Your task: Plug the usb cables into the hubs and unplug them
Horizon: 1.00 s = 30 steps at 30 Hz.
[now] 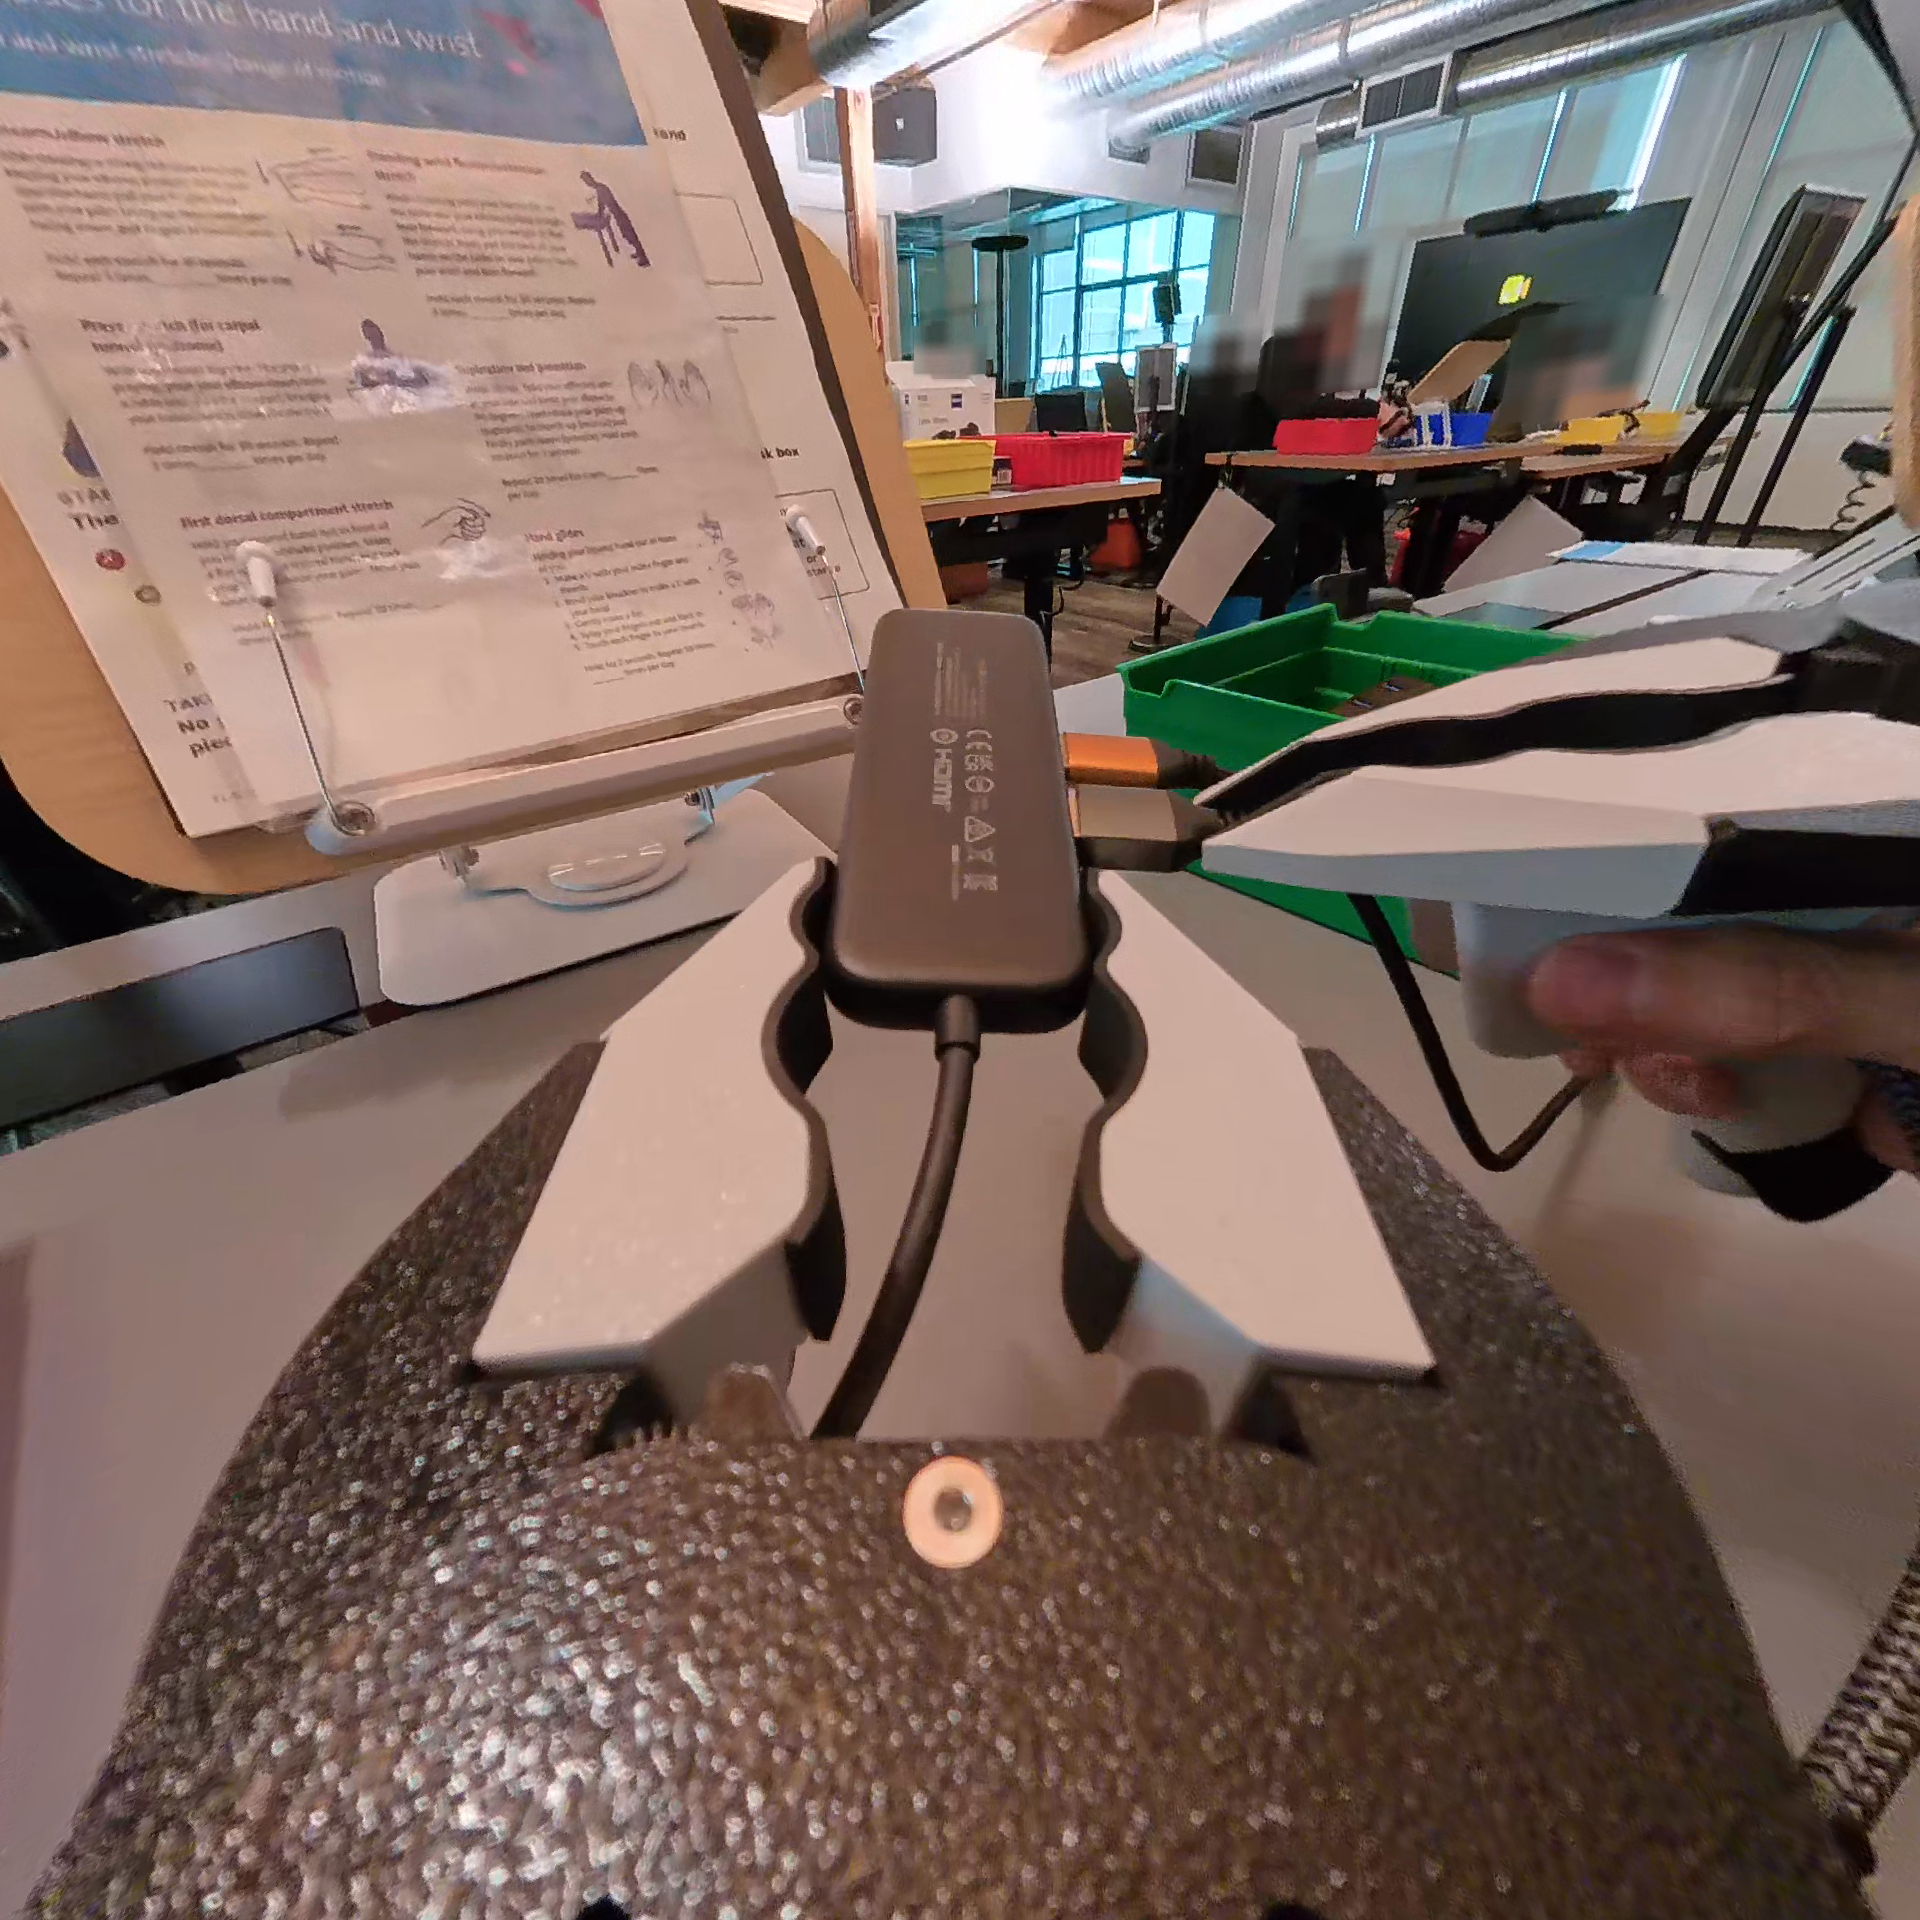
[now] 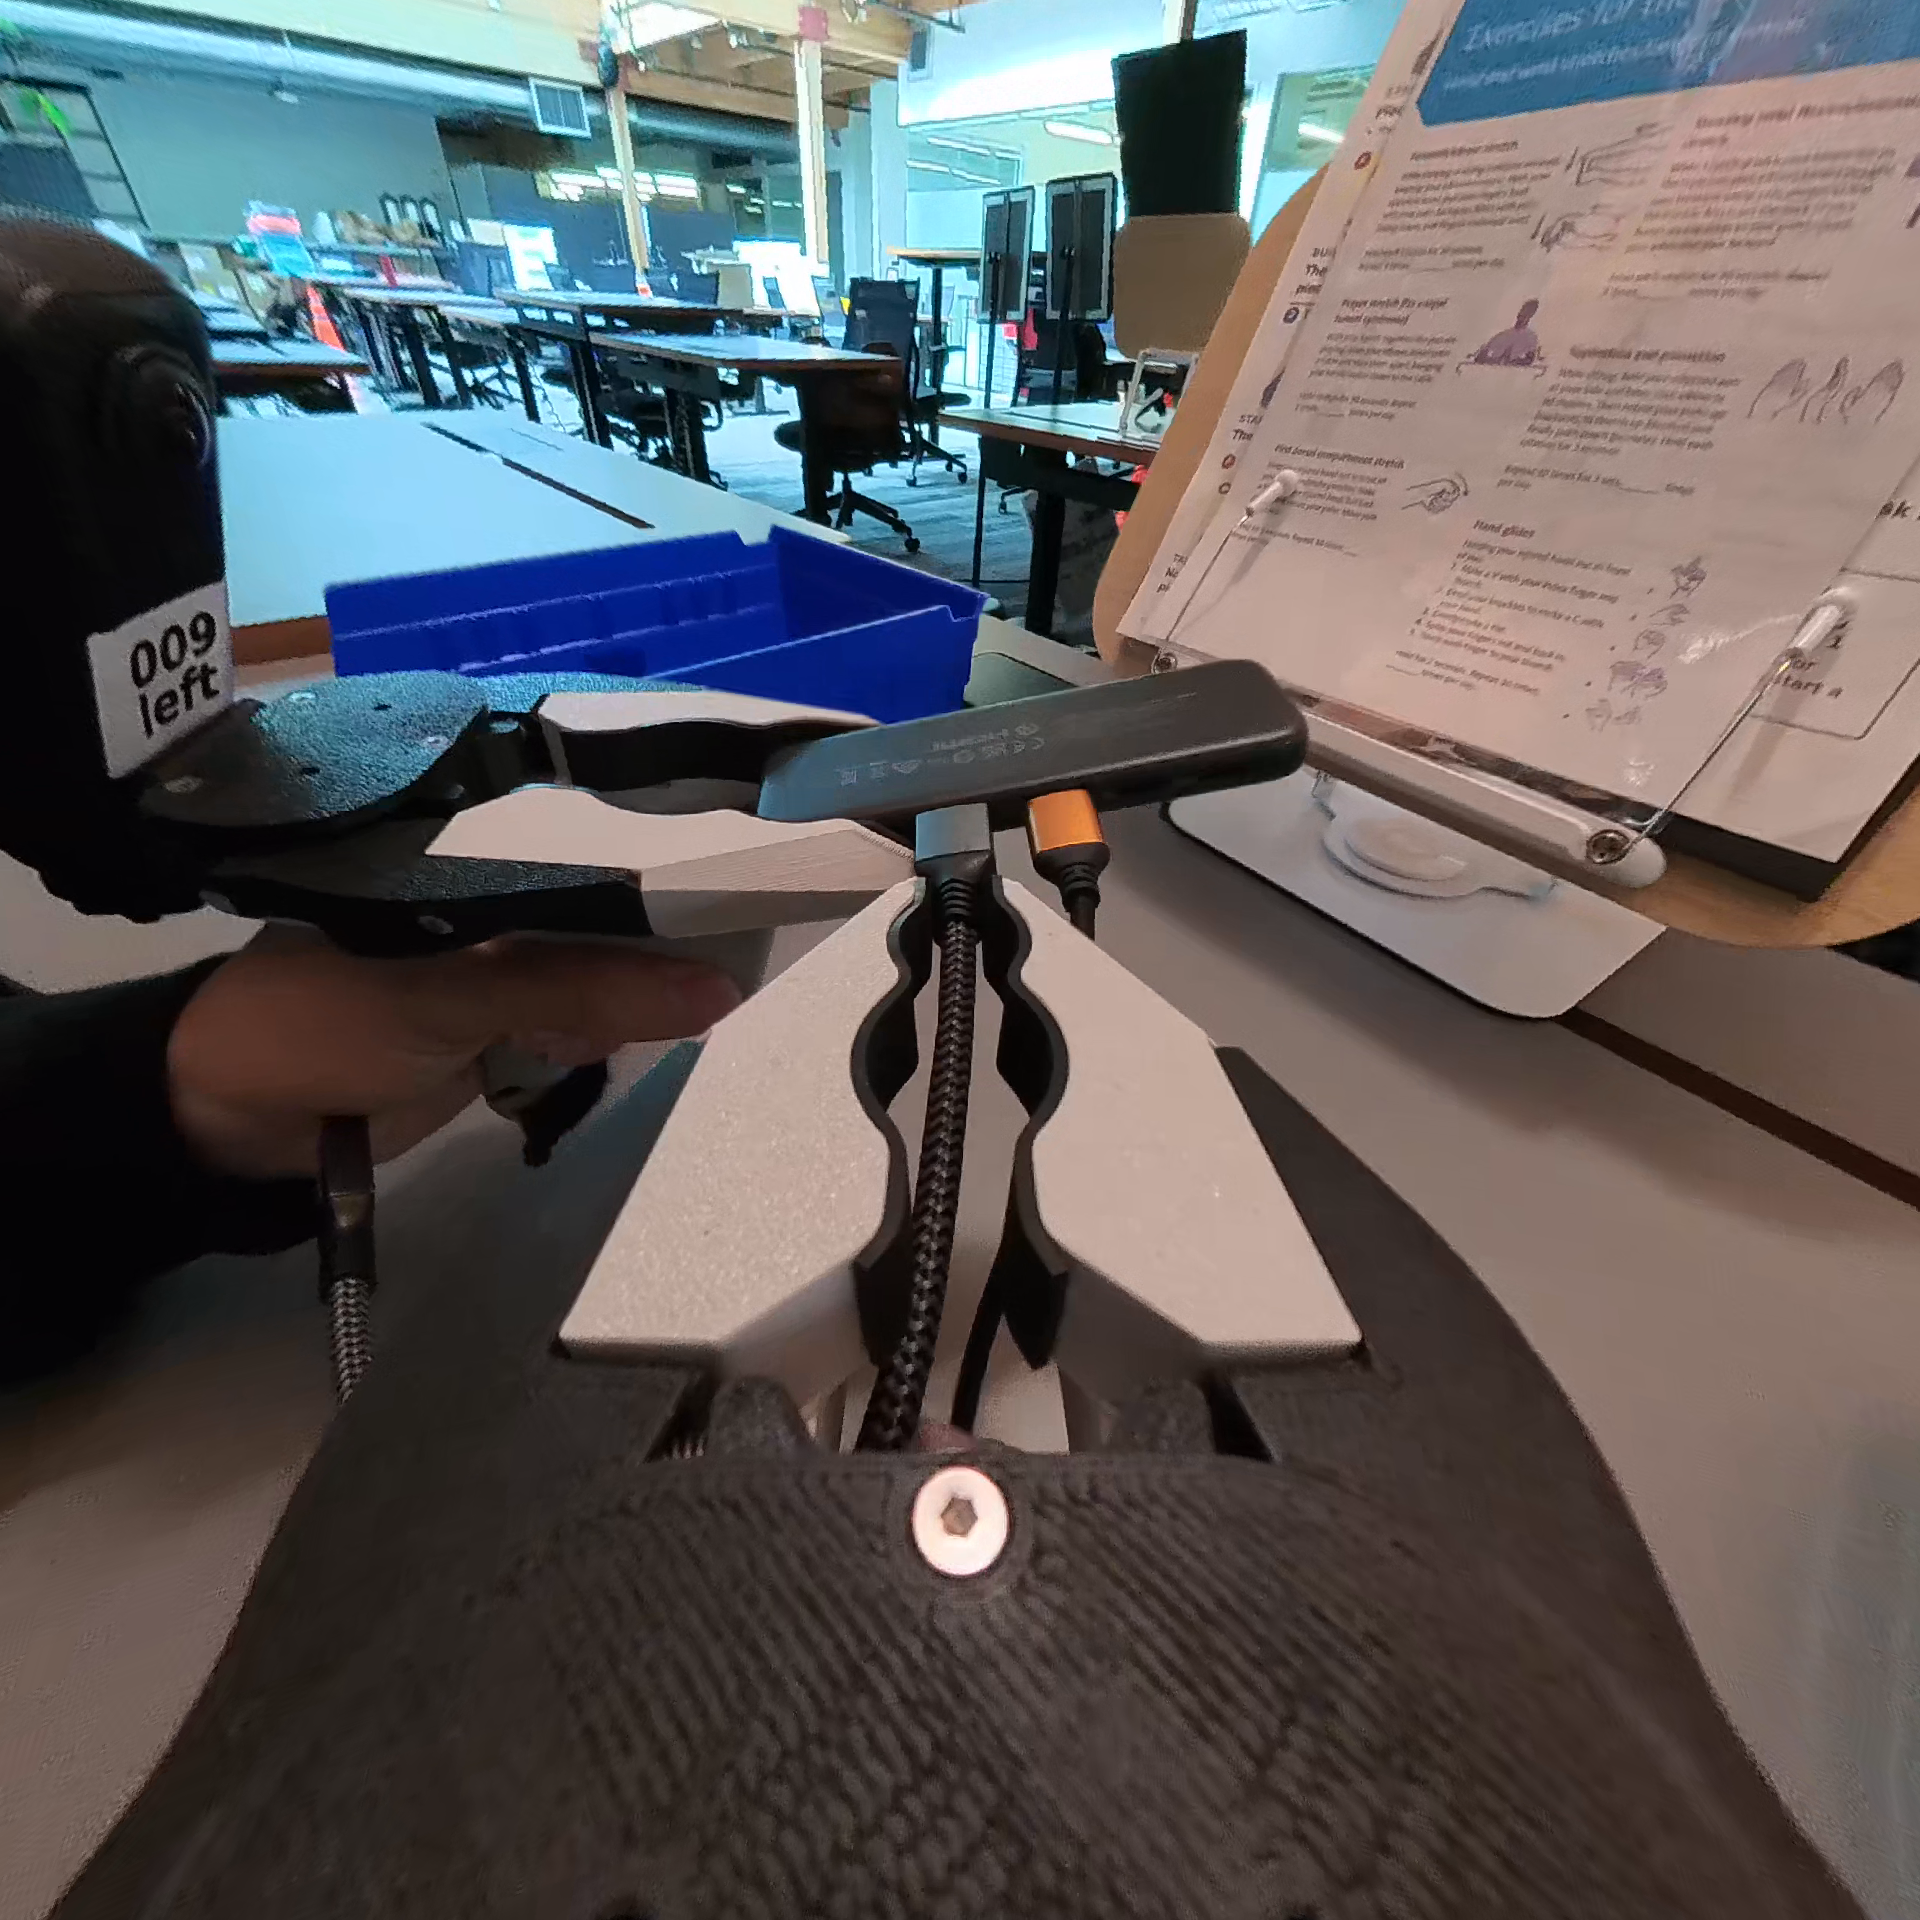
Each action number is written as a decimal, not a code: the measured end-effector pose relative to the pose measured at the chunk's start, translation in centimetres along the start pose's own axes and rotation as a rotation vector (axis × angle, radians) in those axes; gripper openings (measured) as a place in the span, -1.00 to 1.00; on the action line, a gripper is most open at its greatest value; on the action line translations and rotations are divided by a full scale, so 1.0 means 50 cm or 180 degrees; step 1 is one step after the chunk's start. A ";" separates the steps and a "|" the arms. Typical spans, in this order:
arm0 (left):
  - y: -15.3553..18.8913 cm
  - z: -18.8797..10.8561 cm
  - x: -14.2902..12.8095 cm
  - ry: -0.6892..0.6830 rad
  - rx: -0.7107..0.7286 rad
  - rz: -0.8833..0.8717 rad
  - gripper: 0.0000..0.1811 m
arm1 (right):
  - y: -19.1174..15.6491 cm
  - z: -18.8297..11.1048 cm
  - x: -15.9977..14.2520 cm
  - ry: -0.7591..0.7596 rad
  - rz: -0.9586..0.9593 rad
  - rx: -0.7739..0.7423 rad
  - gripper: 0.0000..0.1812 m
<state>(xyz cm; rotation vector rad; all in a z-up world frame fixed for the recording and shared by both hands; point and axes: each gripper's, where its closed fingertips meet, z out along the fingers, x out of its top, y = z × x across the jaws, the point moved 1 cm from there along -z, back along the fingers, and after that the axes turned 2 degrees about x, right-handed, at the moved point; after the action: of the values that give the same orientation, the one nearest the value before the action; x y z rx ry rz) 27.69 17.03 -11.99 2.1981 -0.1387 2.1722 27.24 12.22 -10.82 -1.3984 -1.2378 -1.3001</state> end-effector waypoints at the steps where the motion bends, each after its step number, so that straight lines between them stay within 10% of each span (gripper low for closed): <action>1: -0.001 -0.001 0.003 0.0010 0.0018 0.0052 -0.51 | -0.002 -0.001 0.002 -0.0021 -0.0049 -0.0018 -0.91; 9: -0.003 0.002 0.011 0.0020 0.0113 0.0124 -0.51 | 0.001 -0.012 0.005 -0.0054 -0.0109 0.0022 -0.91; 11: -0.135 -0.025 0.018 0.0135 0.0847 -0.0270 -0.51 | 0.055 -0.044 -0.006 -0.0249 -0.0423 -0.0420 -0.91; 14: -0.185 -0.063 0.048 0.0305 0.0828 -0.0314 -0.51 | 0.131 -0.118 0.042 0.0489 0.0300 -0.0509 -0.92; 19: -0.094 -0.037 0.054 0.0286 0.0659 0.0302 -0.51 | 0.096 -0.232 0.204 0.1570 -0.0236 -0.0316 -0.92; 25: -0.104 -0.048 0.039 0.0256 0.0703 0.0362 -0.51 | 0.227 -0.539 0.273 0.1921 -0.1165 -0.2284 -0.92; 30: -0.103 -0.043 0.030 0.0206 0.0610 0.0205 -0.51 | 0.352 -0.610 0.170 0.1564 -0.1263 -0.3188 -0.92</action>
<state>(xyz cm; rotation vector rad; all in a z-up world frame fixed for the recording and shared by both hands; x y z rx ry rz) 26.07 22.33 -10.33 2.2445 0.0018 2.3805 39.36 -19.51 1.75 -1.3241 -0.5080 -2.5715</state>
